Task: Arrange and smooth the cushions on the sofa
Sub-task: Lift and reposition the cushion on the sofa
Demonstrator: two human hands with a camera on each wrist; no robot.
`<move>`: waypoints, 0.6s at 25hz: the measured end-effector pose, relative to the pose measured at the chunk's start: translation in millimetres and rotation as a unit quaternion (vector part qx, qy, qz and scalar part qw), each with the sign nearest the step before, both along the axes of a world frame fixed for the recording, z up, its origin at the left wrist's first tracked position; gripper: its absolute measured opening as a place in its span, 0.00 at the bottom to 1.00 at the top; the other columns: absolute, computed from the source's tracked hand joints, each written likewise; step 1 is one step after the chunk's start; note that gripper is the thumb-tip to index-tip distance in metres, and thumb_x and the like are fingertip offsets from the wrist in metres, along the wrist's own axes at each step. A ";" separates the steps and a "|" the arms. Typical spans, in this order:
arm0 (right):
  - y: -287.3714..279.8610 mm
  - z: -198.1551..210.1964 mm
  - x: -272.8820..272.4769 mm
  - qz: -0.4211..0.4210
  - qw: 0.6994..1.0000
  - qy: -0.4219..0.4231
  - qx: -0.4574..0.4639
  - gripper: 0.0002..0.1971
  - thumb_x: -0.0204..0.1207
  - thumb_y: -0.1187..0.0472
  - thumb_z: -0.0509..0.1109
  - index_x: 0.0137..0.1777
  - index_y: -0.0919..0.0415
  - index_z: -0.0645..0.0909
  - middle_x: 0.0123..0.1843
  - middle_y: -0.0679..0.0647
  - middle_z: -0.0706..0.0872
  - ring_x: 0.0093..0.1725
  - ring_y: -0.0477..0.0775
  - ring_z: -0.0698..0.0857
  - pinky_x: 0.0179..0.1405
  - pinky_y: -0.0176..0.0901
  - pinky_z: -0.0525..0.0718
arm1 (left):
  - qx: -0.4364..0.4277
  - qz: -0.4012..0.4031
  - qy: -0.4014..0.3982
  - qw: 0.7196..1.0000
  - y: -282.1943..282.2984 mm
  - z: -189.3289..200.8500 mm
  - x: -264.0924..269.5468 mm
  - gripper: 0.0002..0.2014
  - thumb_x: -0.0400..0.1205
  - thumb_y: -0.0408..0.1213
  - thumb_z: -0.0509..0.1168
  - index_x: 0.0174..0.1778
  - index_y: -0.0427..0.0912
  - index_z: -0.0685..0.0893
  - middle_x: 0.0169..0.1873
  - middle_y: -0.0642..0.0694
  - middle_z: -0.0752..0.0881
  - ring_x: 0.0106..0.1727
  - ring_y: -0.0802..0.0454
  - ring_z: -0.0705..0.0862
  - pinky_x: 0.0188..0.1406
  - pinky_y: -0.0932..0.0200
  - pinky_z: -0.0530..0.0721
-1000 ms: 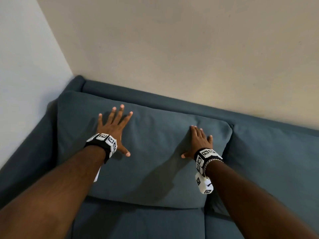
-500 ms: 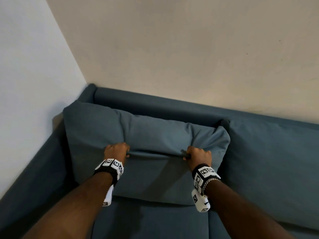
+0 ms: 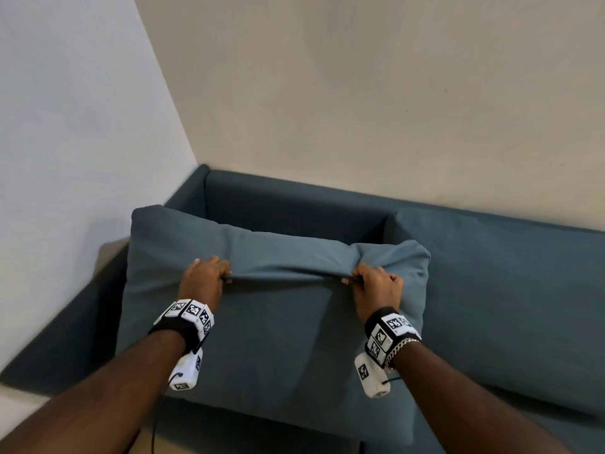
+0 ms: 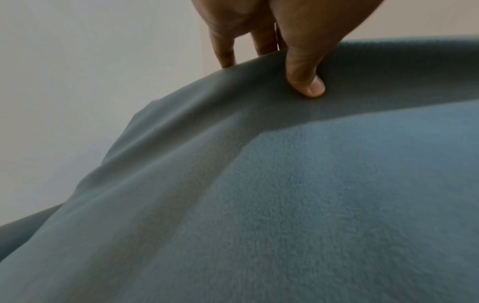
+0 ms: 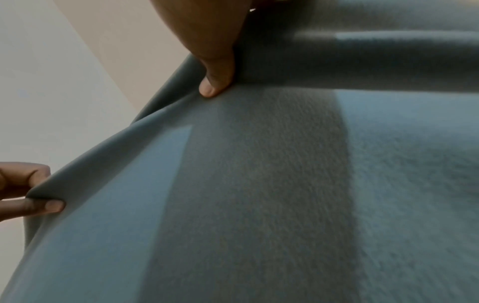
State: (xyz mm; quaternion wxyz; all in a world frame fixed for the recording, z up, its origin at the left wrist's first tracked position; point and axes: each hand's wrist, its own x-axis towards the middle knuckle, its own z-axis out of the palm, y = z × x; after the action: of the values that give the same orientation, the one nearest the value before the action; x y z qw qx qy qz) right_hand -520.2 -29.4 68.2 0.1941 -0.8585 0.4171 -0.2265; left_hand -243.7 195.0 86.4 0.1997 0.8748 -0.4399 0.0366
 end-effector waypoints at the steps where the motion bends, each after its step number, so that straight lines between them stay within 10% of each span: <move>1: 4.1 1.9 -20.1 0.004 1.000 0.008 0.017 0.08 0.80 0.51 0.75 0.42 0.49 0.82 0.39 0.46 0.86 0.48 0.56 0.85 0.56 0.52 0.66 | 0.010 -0.002 0.012 1.000 7.1 4.5 -21.7 0.08 0.69 0.28 0.61 0.33 0.43 0.83 0.35 0.41 0.84 0.39 0.35 0.85 0.61 0.41 0.75; 11: 80.5 -35.8 -252.5 -0.057 0.994 0.066 0.069 0.08 0.78 0.48 0.78 0.49 0.51 0.89 0.44 0.52 0.91 0.50 0.61 0.88 0.61 0.55 0.71 | 0.114 -0.105 0.191 0.969 69.5 -48.4 -223.4 0.26 0.72 0.26 0.78 0.29 0.58 0.70 0.33 0.52 0.78 0.40 0.44 0.81 0.39 0.55 0.68; 15: 128.2 -32.5 -335.4 -0.132 0.990 0.052 0.000 0.07 0.69 0.55 0.86 0.43 0.52 0.91 0.35 0.54 0.90 0.40 0.65 0.89 0.53 0.60 0.77 | 0.114 -0.165 0.188 0.961 85.8 -62.2 -291.6 0.13 0.70 0.24 0.78 0.33 0.43 0.80 0.35 0.47 0.84 0.41 0.38 0.85 0.38 0.55 0.71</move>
State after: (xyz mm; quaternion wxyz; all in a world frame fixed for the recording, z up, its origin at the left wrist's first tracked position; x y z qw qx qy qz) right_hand -855.6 98.8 35.7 0.1407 -0.8066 0.5362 -0.2052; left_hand -535.3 280.8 24.3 0.1807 0.7983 -0.5337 -0.2127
